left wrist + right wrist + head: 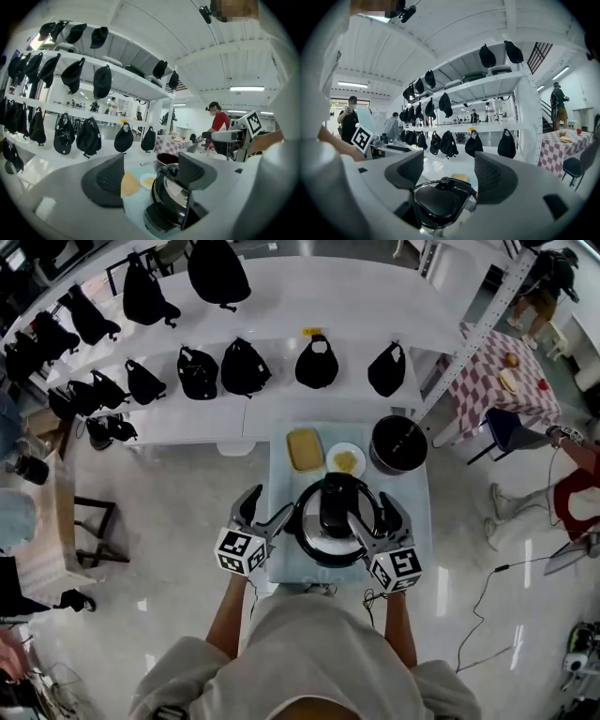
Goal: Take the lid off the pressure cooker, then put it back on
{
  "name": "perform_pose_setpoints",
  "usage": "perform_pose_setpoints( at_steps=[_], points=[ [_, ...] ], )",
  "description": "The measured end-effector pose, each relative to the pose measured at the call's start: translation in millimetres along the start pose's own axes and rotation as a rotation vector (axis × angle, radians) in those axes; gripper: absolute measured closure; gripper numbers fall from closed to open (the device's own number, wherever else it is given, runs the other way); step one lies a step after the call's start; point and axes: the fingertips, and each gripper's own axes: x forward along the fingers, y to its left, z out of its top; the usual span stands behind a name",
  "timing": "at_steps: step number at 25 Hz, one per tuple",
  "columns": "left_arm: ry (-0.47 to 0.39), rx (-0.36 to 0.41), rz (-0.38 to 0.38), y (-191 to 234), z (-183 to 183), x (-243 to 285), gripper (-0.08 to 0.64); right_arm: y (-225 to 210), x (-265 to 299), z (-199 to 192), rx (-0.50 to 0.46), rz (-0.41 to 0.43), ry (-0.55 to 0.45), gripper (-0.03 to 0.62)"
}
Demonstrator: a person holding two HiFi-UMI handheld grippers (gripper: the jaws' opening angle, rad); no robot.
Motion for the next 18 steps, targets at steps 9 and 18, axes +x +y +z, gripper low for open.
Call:
perform_pose_setpoints(
  at_steps=[9,18],
  points=[
    [0.076,-0.058,-0.070,16,-36,18,0.204,-2,8,-7,-0.007,-0.060,0.052,0.268],
    [0.132,-0.091,-0.028,15,-62,20,0.204,-2,28,-16,0.001,0.034,0.068,0.268]
  ],
)
